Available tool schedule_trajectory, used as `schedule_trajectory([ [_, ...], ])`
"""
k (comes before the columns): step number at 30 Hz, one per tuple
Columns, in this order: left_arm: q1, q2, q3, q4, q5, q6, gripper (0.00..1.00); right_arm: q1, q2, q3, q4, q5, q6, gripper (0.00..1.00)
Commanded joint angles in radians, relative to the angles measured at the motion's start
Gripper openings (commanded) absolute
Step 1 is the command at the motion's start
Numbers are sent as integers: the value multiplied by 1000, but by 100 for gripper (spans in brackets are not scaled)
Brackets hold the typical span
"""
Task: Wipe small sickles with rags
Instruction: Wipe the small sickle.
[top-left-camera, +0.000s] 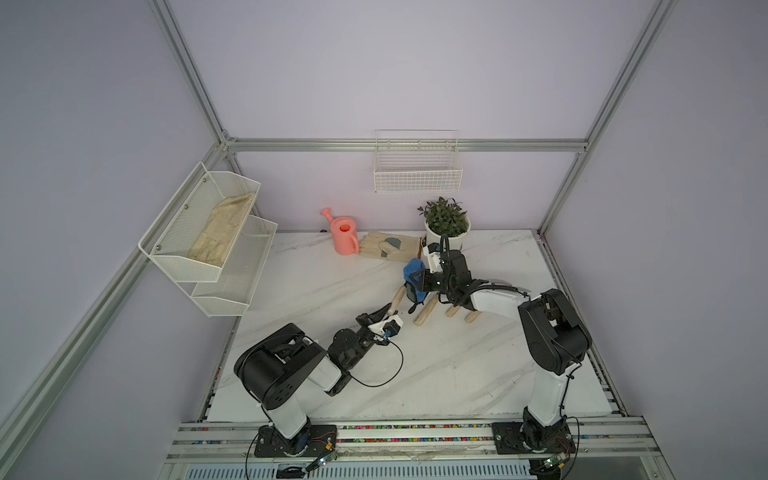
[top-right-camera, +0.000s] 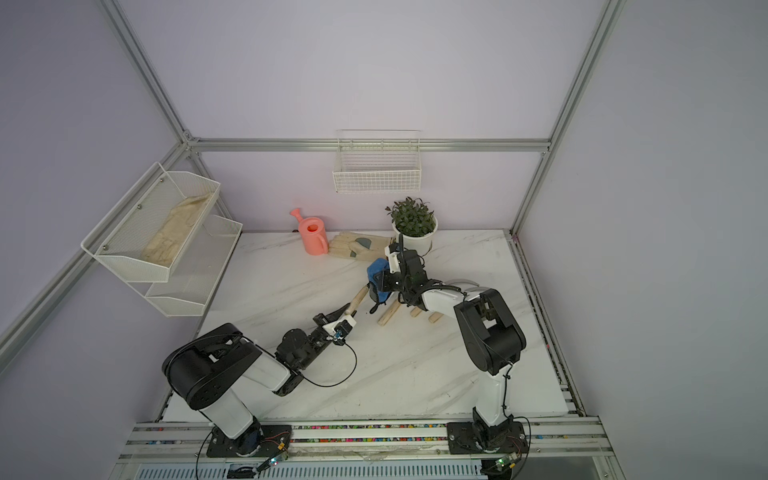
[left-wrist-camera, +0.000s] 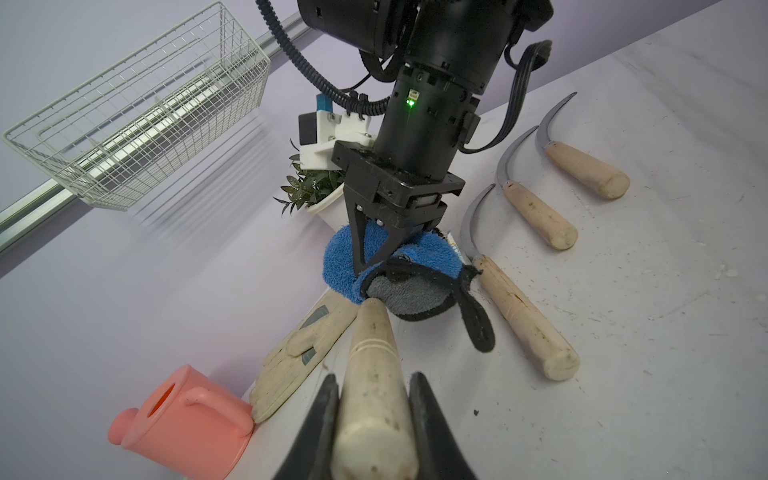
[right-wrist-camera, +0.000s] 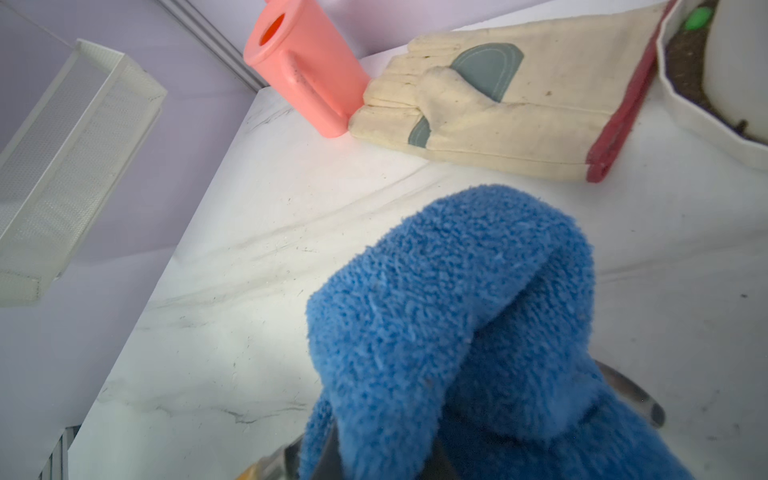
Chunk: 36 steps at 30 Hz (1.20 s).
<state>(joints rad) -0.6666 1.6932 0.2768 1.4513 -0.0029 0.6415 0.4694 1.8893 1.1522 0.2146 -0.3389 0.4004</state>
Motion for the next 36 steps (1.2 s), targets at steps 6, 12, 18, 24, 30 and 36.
schedule_trajectory([
  [6, -18, 2, 32, 50, 18, 17, 0, 36, -12, -8, -18, 26, -39, 0],
  [12, -23, -4, 26, 51, 16, 20, 0, -30, 152, 99, -104, 169, -23, 0],
  [18, -25, -13, 21, 51, 7, 27, 0, -95, 219, 119, -126, 204, 2, 0],
  [24, -26, -22, 19, 51, -2, 26, 0, -131, 218, 109, -149, 217, 25, 0],
  [30, -27, -18, 21, 51, -8, 25, 0, -137, 164, 74, -98, 97, 18, 0],
  [36, -27, -12, 28, 51, 0, 24, 0, -66, 97, 70, -47, -41, 1, 0],
])
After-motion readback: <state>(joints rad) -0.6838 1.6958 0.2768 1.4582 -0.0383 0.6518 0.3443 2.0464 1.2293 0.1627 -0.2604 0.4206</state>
